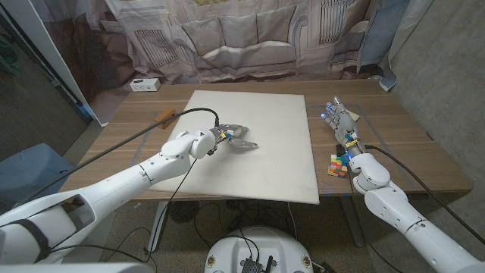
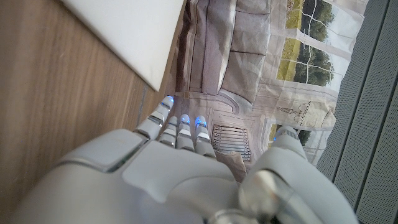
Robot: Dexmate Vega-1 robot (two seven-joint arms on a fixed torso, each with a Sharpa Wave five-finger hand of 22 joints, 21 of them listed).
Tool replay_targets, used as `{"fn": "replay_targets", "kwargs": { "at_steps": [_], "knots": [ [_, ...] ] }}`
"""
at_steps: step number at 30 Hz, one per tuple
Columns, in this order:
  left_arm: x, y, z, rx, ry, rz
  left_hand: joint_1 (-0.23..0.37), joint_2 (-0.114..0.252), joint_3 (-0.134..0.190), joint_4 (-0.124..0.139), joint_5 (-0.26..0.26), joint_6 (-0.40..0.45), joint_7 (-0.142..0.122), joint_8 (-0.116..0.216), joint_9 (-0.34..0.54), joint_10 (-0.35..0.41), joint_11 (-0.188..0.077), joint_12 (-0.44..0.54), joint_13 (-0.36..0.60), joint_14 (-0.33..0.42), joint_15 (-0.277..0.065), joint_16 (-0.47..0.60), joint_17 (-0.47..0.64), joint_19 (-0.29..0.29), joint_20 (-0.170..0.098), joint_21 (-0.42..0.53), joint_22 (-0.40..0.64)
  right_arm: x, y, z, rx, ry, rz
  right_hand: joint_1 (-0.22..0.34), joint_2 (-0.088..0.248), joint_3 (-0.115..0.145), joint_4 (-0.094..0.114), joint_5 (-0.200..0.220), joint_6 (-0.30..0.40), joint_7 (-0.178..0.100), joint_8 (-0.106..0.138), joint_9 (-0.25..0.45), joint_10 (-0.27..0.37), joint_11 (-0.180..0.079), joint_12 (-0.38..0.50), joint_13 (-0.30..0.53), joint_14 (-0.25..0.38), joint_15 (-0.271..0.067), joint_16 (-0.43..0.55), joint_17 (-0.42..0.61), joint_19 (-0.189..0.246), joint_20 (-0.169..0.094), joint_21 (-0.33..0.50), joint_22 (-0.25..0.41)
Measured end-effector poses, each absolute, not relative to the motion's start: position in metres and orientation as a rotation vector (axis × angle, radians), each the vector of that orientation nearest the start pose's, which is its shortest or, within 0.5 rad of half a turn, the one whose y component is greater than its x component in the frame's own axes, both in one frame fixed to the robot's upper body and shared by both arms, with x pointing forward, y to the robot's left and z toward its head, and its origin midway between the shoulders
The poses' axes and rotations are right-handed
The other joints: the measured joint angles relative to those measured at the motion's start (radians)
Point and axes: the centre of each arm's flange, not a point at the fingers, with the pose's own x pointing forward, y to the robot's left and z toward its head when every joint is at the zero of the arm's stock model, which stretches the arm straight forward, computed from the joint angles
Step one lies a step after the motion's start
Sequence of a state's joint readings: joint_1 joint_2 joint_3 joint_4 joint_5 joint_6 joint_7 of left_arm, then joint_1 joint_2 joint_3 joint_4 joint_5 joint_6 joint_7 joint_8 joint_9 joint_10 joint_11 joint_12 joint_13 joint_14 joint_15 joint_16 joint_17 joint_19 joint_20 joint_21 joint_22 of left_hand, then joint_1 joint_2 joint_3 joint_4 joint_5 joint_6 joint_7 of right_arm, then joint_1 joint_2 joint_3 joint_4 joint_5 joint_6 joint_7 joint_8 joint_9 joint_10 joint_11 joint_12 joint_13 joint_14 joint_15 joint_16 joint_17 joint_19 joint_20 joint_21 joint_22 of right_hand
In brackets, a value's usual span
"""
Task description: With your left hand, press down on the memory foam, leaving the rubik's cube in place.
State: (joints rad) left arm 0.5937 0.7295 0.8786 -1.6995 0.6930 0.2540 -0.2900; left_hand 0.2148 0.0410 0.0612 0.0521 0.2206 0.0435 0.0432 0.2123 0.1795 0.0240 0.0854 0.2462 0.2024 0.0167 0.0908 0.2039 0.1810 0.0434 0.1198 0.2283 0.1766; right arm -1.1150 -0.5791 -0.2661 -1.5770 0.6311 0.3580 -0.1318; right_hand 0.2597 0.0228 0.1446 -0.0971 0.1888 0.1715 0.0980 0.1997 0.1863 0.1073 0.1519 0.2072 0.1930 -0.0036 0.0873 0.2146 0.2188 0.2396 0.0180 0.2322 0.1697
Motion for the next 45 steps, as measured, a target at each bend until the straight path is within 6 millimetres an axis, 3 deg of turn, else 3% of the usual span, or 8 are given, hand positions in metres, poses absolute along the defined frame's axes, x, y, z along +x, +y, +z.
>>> {"fn": "replay_targets", "kwargs": {
  "at_steps": [34,45],
  "knots": [
    [0.617,0.157,-0.005,1.690,-0.525,-0.146,0.021,0.021,0.011,-0.011,0.000,0.014,0.003,0.000,0.000,0.019,-0.009,0.002,0.001,0.012,-0.002,0.000,0.001,0.000,-0.004,-0.008,0.000,0.585,-0.306,-0.061,0.082,-0.666,0.101,0.004,0.004,0.000,0.000,0.000,0.000,0.000,0.000,0.000,0.000,0.000,0.000,0.000,0.005,-0.005,0.000,0.000,0.009,-0.002,-0.008,0.000],
    [0.607,0.159,-0.002,1.671,-0.589,-0.096,0.033,0.033,0.019,-0.019,0.000,0.051,-0.004,0.000,0.000,0.059,-0.009,0.013,0.001,0.052,-0.008,0.000,0.001,0.007,-0.009,-0.008,0.000,0.584,-0.306,-0.060,0.082,-0.669,0.101,0.000,0.008,0.000,0.000,0.000,0.000,0.000,0.000,0.000,0.000,0.000,0.000,0.000,0.005,-0.005,0.000,0.000,0.009,-0.002,-0.008,0.000]
  ]
}}
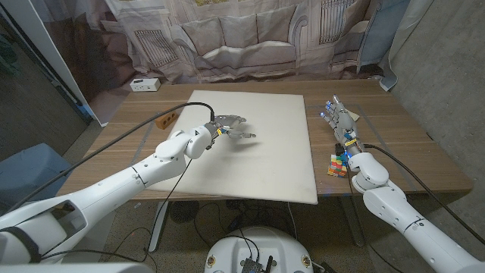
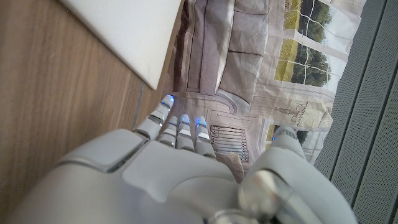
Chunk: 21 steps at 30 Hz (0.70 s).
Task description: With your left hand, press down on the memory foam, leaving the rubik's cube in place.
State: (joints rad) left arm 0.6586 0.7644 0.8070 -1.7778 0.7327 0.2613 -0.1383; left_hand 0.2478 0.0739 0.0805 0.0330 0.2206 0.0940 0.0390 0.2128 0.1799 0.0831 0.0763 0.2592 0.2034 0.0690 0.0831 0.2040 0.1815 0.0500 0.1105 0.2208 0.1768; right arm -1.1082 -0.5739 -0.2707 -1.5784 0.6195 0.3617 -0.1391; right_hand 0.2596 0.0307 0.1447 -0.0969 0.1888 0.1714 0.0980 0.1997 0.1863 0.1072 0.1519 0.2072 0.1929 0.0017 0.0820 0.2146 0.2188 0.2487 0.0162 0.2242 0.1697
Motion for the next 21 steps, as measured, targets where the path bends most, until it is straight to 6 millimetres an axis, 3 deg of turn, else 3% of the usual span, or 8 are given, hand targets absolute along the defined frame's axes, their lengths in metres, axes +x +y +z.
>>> {"fn": "replay_targets", "kwargs": {
  "at_steps": [9,19,21],
  "knots": [
    [0.602,0.166,0.000,1.610,-0.642,-0.049,0.022,0.014,0.014,-0.014,-0.008,0.071,0.008,0.012,0.000,0.074,-0.001,0.019,0.000,0.077,-0.006,0.015,0.000,0.059,0.004,0.003,0.000,0.584,-0.305,-0.060,0.080,-0.670,0.101,0.000,0.000,-0.002,-0.002,0.000,0.000,0.000,0.000,0.000,0.000,0.000,0.000,0.000,0.000,0.000,0.000,0.000,0.000,0.000,0.000,0.000],
    [0.598,0.168,0.004,1.518,-0.705,-0.023,0.028,0.020,0.018,-0.018,-0.014,0.087,0.013,0.015,0.000,0.091,0.002,0.019,0.000,0.093,-0.003,0.015,0.000,0.072,0.006,0.005,0.000,0.584,-0.304,-0.060,0.084,-0.671,0.103,0.000,0.000,-0.002,-0.002,0.000,0.000,0.000,-0.004,0.000,0.006,-0.006,0.000,0.000,0.000,0.000,0.000,0.000,0.000,0.000,-0.008,0.000],
    [0.599,0.176,0.002,1.490,-0.697,-0.007,0.033,0.025,0.018,-0.018,-0.014,0.088,0.015,0.015,0.000,0.094,0.003,0.019,0.000,0.096,-0.001,0.015,0.000,0.072,0.006,0.005,0.000,0.583,-0.303,-0.060,0.082,-0.676,0.104,0.000,0.000,-0.002,-0.002,0.000,0.000,0.000,-0.004,0.000,0.006,-0.006,0.000,0.000,0.000,0.000,0.000,0.000,0.000,0.000,-0.008,0.000]
  ]
}}
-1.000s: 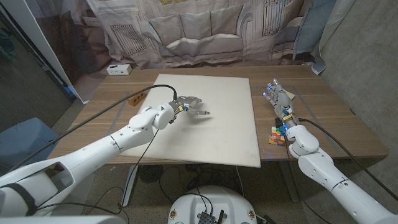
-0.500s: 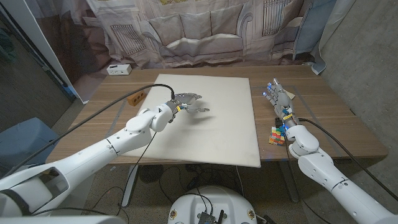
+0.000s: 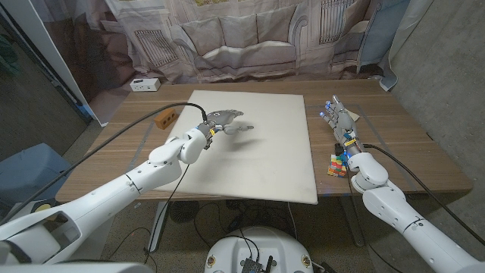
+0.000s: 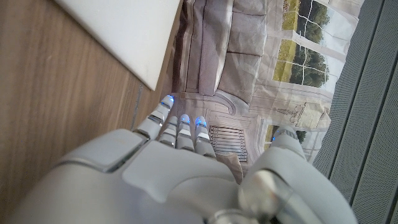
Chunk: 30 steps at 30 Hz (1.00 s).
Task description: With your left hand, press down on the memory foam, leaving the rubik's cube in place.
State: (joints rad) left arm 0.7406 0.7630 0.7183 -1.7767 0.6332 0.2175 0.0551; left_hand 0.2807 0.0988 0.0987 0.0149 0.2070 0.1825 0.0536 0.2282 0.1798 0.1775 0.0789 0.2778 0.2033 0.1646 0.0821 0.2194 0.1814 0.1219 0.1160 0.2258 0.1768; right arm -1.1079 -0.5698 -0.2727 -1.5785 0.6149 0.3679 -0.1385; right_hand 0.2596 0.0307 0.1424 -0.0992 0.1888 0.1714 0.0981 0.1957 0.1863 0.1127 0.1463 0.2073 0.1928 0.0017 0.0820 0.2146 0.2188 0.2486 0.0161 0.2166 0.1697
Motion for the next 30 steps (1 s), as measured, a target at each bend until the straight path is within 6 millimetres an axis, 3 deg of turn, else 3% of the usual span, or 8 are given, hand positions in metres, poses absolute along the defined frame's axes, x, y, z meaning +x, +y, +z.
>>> {"fn": "replay_targets", "kwargs": {
  "at_steps": [19,30],
  "knots": [
    [0.593,0.199,0.009,1.268,-0.735,-0.013,0.005,0.005,0.008,-0.008,-0.004,0.032,0.012,0.000,0.000,0.043,0.018,0.005,0.000,0.043,0.008,0.000,0.000,0.032,0.021,0.004,0.000,0.584,-0.299,-0.062,0.089,-0.678,0.110,0.000,0.000,0.000,0.000,0.000,0.000,0.000,0.000,0.000,0.000,0.000,0.000,0.000,0.000,0.000,0.000,0.000,0.016,-0.009,0.000,0.000],
    [0.594,0.219,0.014,1.132,-0.749,-0.029,0.005,0.005,0.008,-0.008,-0.004,0.050,0.018,0.000,0.000,0.046,0.021,0.011,0.000,0.052,0.005,0.000,0.000,0.037,0.017,0.004,0.003,0.585,-0.296,-0.062,0.086,-0.679,0.114,0.000,0.000,-0.004,-0.004,0.000,0.000,0.000,0.000,0.000,0.000,0.000,0.000,0.000,0.007,-0.003,0.000,0.000,0.016,-0.009,0.000,0.000]
  ]
}}
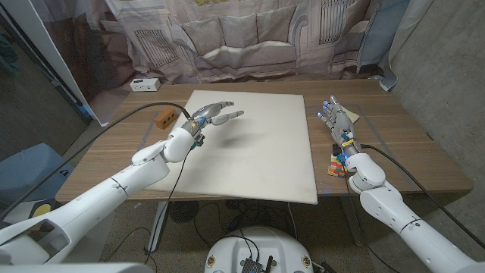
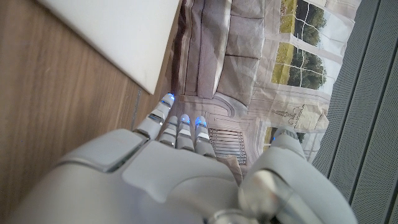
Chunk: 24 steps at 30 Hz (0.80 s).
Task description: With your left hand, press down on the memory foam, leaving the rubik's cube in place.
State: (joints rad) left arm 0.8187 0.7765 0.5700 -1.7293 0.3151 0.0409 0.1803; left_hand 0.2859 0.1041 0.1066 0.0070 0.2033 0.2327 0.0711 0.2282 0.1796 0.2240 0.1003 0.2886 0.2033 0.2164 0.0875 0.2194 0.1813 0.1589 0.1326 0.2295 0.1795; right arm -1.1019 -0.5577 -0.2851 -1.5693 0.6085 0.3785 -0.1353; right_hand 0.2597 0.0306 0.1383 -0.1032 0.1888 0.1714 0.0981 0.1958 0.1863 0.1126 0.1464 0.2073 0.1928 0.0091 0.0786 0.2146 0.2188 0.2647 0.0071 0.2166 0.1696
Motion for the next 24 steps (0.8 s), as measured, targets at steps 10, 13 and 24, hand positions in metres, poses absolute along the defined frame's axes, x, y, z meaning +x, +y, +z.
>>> {"fn": "replay_targets", "kwargs": {
  "at_steps": [10,13,24],
  "knots": [
    [0.593,0.225,0.018,1.047,-0.767,-0.044,0.000,0.000,0.000,0.000,0.000,0.000,0.000,0.000,0.000,0.005,0.005,0.000,0.000,0.000,0.000,0.000,0.000,0.000,0.000,0.000,0.000,0.585,-0.297,-0.061,0.087,-0.683,0.114,0.000,0.000,0.000,0.000,0.000,0.000,0.000,0.000,0.000,0.004,0.004,0.000,0.000,0.002,0.002,0.000,0.000,0.005,0.005,0.000,0.000],
    [0.594,0.229,0.019,1.022,-0.769,-0.046,0.000,0.000,0.000,0.000,0.000,0.000,0.000,0.000,0.000,0.005,0.005,0.000,0.000,0.000,0.000,0.000,0.000,0.000,0.000,-0.002,0.000,0.584,-0.297,-0.060,0.086,-0.686,0.113,0.000,0.000,0.000,0.000,0.000,0.000,0.000,0.000,0.000,0.009,-0.002,0.000,0.000,0.004,0.004,0.000,0.000,0.005,0.005,0.000,0.000],
    [0.598,0.241,0.020,0.889,-0.784,-0.087,0.000,0.000,0.000,0.000,-0.004,0.005,0.006,-0.008,0.000,0.005,0.005,0.000,0.000,0.005,0.005,0.000,0.000,0.000,0.000,-0.005,0.000,0.583,-0.299,-0.058,0.081,-0.692,0.115,0.000,0.000,0.000,0.000,0.000,0.000,0.000,0.000,0.000,0.009,-0.002,0.000,0.000,0.004,0.004,0.000,0.000,0.005,0.005,0.000,0.000]
  ]
}}
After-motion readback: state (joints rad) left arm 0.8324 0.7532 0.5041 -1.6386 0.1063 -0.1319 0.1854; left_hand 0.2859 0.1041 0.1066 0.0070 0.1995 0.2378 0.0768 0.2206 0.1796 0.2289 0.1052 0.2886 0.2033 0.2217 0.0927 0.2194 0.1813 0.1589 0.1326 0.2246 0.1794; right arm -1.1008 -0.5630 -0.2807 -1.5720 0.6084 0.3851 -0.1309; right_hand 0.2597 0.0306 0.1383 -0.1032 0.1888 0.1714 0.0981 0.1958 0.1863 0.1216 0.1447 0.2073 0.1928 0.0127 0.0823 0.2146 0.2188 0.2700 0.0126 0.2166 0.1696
